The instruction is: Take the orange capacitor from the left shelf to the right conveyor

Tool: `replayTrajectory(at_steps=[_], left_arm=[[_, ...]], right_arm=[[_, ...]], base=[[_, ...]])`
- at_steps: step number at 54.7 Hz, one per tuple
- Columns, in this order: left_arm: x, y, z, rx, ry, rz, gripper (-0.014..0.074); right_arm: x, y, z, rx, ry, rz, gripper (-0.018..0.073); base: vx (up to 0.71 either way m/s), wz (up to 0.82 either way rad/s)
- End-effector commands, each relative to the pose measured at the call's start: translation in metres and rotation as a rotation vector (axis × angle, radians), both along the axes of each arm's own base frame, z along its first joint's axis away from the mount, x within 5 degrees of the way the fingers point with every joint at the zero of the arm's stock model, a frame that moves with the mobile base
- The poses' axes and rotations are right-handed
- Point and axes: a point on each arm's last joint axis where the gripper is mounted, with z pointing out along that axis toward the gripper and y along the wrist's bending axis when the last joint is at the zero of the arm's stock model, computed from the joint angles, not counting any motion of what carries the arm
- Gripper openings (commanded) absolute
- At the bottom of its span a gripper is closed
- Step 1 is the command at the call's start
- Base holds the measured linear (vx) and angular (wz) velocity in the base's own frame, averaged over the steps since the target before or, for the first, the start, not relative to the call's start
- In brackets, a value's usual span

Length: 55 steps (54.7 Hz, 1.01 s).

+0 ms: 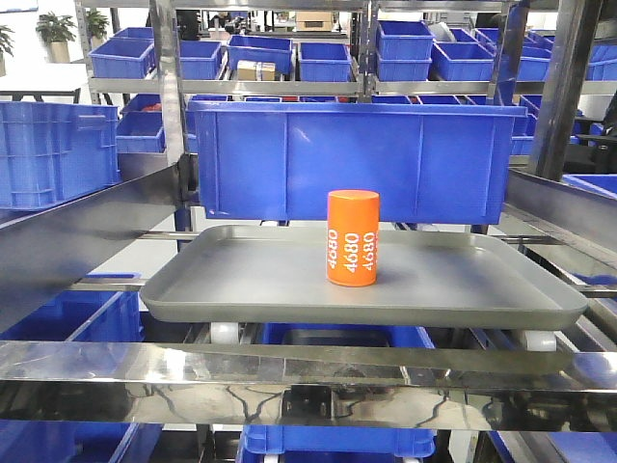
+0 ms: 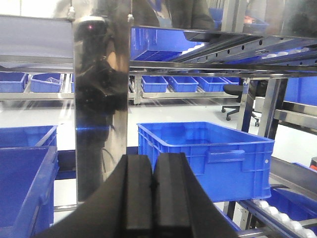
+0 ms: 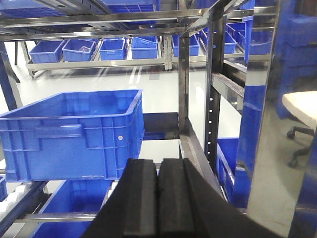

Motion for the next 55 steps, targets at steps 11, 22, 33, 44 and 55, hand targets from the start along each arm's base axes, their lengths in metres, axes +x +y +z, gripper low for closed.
replayTrajectory(at_steps=[11, 22, 33, 44, 55], left_arm=[[-0.003, 0.001, 0.018, -0.037, -0.109, -0.005, -0.0006], [-0.003, 0.001, 0.018, -0.037, -0.109, -0.005, -0.0006], [-0.003, 0.001, 0.018, -0.037, -0.109, -0.005, -0.0006], [-0.003, 0.001, 0.018, -0.037, -0.109, -0.005, -0.0006], [-0.003, 0.001, 0.018, -0.037, -0.109, -0.005, -0.0006]], right_arm=[[0.000, 0.000, 0.006, -0.016, -0.096, 0.005, -0.0012], [-0.001, 0.001, 0.026, -0.014, -0.265, 0.011, -0.0012], [-0.024, 0.002, 0.106, -0.028, -0.515, 0.010, -0.0012], [-0.041, 0.002, 0.218, -0.158, -0.666, -0.019, -0.0012], [0.010, 0.000, 0.274, -0.151, -0.506, -0.022, -0.0012]], base=[[0.00, 0.00], [0.00, 0.00], [0.00, 0.00], [0.00, 0.00], [0.00, 0.00]])
